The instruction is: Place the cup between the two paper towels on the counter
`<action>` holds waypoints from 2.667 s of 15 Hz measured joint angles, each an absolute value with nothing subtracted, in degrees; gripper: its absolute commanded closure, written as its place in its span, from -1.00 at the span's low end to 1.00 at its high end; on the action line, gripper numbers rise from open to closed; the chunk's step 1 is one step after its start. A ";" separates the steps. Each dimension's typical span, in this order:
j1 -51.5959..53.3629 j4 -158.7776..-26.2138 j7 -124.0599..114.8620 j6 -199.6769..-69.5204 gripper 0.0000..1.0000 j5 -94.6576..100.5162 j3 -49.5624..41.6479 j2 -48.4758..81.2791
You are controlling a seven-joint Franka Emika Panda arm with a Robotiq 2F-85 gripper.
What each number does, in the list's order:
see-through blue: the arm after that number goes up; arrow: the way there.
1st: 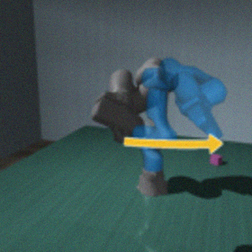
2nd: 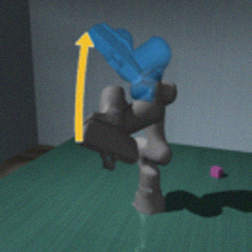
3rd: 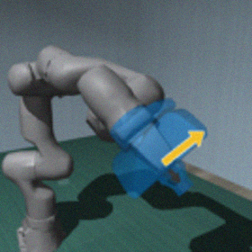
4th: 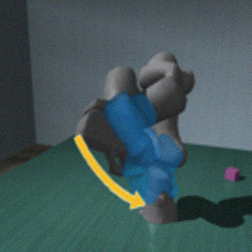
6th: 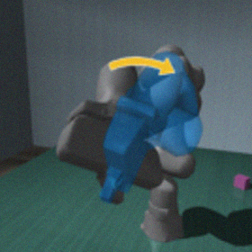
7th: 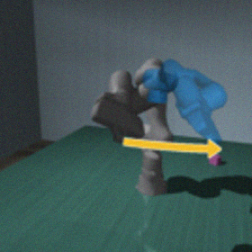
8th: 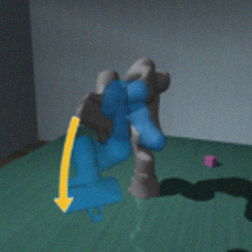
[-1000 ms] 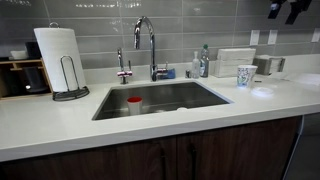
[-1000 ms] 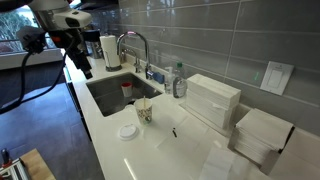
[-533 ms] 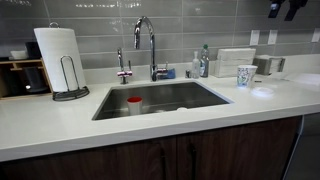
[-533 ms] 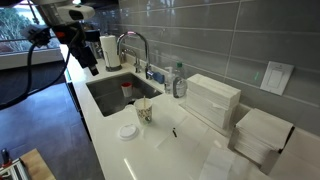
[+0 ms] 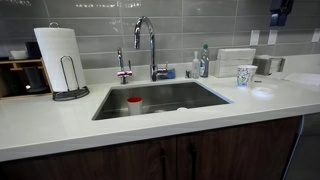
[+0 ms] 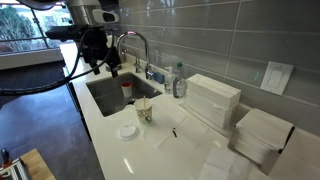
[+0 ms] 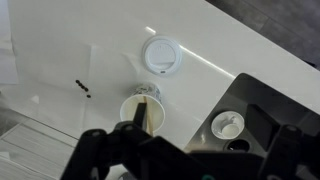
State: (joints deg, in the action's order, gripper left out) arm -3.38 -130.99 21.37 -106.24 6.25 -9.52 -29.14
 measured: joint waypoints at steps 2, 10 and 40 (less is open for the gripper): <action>-3.37 -129.44 25.80 -106.22 -1.00 6.61 -10.22 -26.39; -3.73 -127.31 36.25 -116.19 -1.00 9.03 -12.57 -17.59; -7.94 -122.44 48.75 -129.27 -1.00 -1.48 -14.89 0.95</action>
